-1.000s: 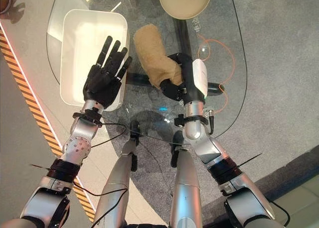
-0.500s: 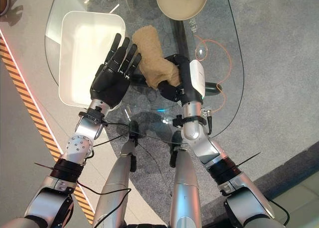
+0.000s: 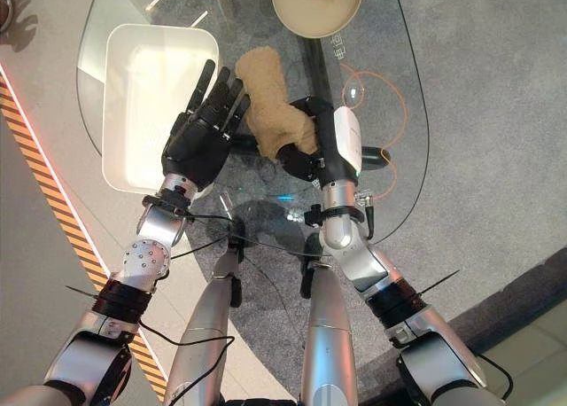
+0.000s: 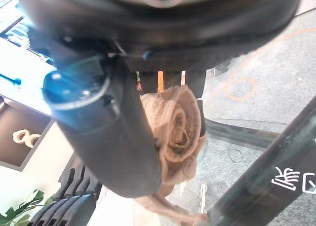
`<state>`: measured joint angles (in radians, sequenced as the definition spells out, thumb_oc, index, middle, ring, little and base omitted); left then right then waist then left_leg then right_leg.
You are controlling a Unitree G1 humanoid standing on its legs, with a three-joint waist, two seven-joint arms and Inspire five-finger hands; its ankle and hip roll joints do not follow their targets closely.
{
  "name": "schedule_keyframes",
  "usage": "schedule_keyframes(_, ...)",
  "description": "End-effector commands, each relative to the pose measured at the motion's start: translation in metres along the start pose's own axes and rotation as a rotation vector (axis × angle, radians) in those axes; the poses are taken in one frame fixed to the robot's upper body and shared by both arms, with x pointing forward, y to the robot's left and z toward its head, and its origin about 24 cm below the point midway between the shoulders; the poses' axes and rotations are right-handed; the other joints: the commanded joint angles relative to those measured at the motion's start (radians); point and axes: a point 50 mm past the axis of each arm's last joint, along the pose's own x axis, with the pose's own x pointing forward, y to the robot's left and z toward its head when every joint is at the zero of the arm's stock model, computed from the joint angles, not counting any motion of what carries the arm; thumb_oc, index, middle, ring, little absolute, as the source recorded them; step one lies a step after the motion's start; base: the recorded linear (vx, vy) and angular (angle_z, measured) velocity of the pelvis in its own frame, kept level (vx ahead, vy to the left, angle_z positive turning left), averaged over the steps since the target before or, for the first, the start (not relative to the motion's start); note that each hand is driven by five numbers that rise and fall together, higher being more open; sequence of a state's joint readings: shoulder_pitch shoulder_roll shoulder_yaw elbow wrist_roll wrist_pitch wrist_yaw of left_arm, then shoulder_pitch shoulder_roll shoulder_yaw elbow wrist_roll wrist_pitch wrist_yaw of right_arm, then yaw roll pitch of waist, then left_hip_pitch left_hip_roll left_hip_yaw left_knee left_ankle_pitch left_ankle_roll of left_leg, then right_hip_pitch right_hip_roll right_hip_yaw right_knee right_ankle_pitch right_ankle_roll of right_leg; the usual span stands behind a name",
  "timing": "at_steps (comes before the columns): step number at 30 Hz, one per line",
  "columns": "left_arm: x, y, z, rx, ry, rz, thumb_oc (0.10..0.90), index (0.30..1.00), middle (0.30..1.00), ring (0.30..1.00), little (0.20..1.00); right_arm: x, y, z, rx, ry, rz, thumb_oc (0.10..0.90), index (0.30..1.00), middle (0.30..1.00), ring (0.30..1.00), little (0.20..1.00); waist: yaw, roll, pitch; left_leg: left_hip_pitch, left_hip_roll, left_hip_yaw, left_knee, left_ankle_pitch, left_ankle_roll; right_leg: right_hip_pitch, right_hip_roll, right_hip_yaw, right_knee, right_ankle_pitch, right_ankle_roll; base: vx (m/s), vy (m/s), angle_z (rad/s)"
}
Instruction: Wipe the table with a cloth and put it in the basket.
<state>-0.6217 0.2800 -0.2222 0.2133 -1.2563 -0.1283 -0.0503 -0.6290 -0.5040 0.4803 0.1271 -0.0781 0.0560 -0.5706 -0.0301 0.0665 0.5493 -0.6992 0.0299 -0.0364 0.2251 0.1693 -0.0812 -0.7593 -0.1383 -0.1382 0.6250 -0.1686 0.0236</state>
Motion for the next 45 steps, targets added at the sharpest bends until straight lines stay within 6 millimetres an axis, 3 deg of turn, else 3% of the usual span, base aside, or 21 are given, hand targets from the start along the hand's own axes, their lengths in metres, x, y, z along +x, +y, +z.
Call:
schedule_keyframes(1,0.017,-0.055,0.034,0.086,-0.211,-0.222,0.800,0.900,0.900,0.900,0.900,0.020,-0.030,0.109,0.220,-0.489,-0.210,0.100,0.300,0.300,0.300,0.200,0.015,-0.034,-0.029,0.038,-0.055,0.086,0.107,-0.168,0.049,0.063,0.066,0.018,-0.207,0.118,0.041,0.00,0.000,0.00)
schedule_keyframes(7,0.015,-0.053,0.045,0.212,-0.303,-0.156,0.800,0.900,0.900,0.900,0.900,0.020,-0.038,0.109,0.229,-0.511,-0.240,0.100,0.300,0.300,0.300,0.200,0.015,-0.037,-0.029,0.033,-0.054,0.083,0.103,-0.166,0.049,0.056,0.072,0.018,-0.201,0.116,0.043,0.00,0.000,0.00)
schedule_keyframes(18,0.020,-0.053,0.049,0.334,-0.328,-0.110,0.800,0.900,0.900,0.900,0.900,0.021,-0.038,0.116,0.253,-0.538,-0.209,0.100,0.300,0.300,0.300,0.200,0.016,-0.040,-0.029,0.036,-0.050,0.083,0.096,-0.162,0.044,0.063,0.074,0.017,-0.208,0.113,0.044,0.00,-0.002,0.00)
schedule_keyframes(28,0.026,-0.060,0.042,0.351,-0.282,-0.116,0.800,0.900,0.900,0.900,0.900,0.020,-0.032,0.127,0.283,-0.571,-0.149,0.100,0.300,0.300,0.300,0.200,0.014,-0.041,-0.029,0.043,-0.049,0.085,0.092,-0.165,0.038,0.072,0.073,0.017,-0.211,0.104,0.044,0.00,0.000,0.00)
schedule_keyframes(45,0.034,-0.078,0.026,0.207,-0.189,-0.225,0.800,0.900,0.900,0.900,0.900,0.020,-0.018,0.143,0.311,-0.587,-0.041,0.100,0.300,0.300,0.300,0.200,0.009,-0.042,-0.029,0.037,-0.049,0.089,0.089,-0.158,0.036,0.067,0.072,0.019,-0.222,0.113,0.041,0.00,0.000,0.00)
